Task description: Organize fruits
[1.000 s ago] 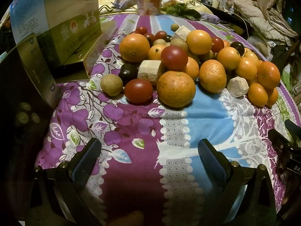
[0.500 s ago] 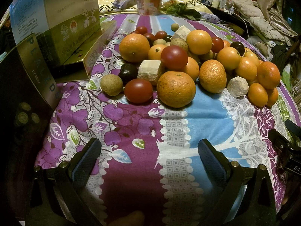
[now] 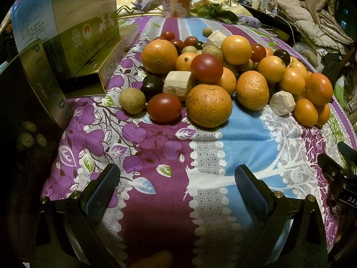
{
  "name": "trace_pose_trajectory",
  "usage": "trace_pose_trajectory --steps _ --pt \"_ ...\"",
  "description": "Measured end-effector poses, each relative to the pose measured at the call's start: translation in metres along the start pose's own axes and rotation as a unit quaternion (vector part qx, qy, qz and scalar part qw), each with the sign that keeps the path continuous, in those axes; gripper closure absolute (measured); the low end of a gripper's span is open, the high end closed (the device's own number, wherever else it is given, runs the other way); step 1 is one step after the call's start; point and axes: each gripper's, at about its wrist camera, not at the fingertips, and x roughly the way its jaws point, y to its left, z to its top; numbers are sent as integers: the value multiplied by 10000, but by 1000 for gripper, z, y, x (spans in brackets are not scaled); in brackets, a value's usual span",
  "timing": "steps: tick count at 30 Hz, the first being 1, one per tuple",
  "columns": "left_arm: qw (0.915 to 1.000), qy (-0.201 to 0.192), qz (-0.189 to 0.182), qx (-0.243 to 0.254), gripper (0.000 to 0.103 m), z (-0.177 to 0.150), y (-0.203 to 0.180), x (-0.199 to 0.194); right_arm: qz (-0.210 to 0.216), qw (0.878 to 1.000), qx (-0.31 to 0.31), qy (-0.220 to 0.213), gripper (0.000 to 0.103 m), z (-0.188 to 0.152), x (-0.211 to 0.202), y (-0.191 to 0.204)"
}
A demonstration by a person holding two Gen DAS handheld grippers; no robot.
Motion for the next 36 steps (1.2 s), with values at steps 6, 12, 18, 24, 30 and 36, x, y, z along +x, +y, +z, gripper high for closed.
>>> trace_pose_trajectory --steps 6,12,18,24,30,36 --pt "10000 2 1 0 0 0 0 0 -3 10000 -2 2 0 0 0 0" --pt "10000 -3 2 8 0 -2 -2 4 -7 10000 -5 2 0 0 0 0" --pt "10000 5 29 24 0 -2 -3 4 -9 10000 -9 7 0 0 0 1" --pt "10000 8 29 22 0 -2 -2 4 -13 10000 -12 6 0 1 -1 1" --pt "10000 17 37 21 0 -3 -4 7 -8 10000 -15 12 0 3 -2 2" --pt "10000 22 39 21 0 -2 -5 7 -11 10000 -18 14 0 2 -2 2"
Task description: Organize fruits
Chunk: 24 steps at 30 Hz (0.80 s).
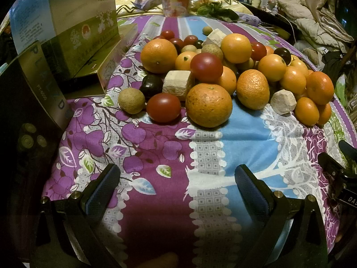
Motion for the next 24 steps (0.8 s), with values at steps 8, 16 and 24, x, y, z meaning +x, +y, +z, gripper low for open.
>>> trace_pose_trajectory --steps 8,16,24 --pt "10000 4 -1 1 0 0 0 0 -1 10000 -1 2 0 -1 2 -1" --pt "9999 -22 -106 -47 0 0 2 -2 -5 10000 -4 3 0 -3 2 -3" --pt "9970 -219 -598 -432 3 -6 18 -18 -12 10000 -12 6 0 -5 1 -4"
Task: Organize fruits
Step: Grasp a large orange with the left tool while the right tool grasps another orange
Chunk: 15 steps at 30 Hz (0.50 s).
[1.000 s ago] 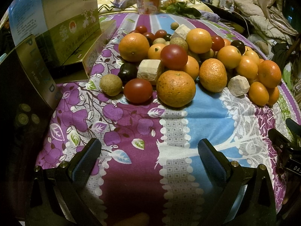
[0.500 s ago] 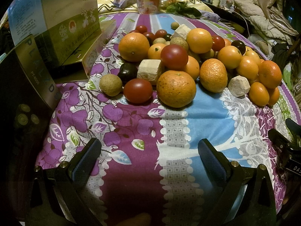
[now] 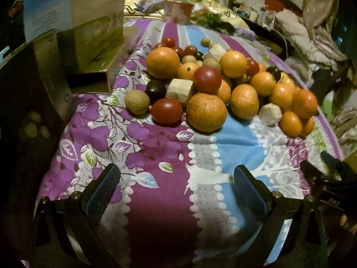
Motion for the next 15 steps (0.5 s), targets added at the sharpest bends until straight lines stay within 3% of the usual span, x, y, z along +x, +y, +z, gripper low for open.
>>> trace_pose_trajectory --steps 3,5,7,15 --pt "9997 -42 -235 -90 19 2 -1 -6 5 10000 4 1 0 -1 0 -1" --pt "9993 19 -371 8 42 9 -8 -5 29 10000 2 16 0 3 -1 3" --pt "9988 24 -463 184 51 16 -18 -3 34 10000 5 15 0 3 -1 3" --pt "9993 14 -381 -22 50 38 -26 16 23 10000 -1 20 0 2 -1 3"
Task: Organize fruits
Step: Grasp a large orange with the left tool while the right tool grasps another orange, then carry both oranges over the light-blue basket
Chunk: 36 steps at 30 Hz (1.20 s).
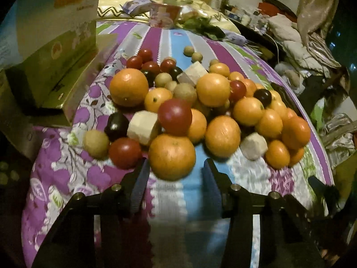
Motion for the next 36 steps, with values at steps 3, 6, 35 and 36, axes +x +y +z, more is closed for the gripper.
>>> trace_pose_trajectory --steps 3,6,35,36 --pt "10000 -2 40 29 46 4 1 9 -2 10000 -1 0 0 0 0 0" --pt "9999 -14 81 90 47 5 1 14 -3 10000 -4 2 0 0 0 -1" --pt "9988 127 -461 113 60 -14 -1 -10 1126 9919 -565 137 60 52 19 -2" --pt "9989 120 -441 114 60 -13 -1 -10 1139 9921 -510 128 60 53 17 -2"
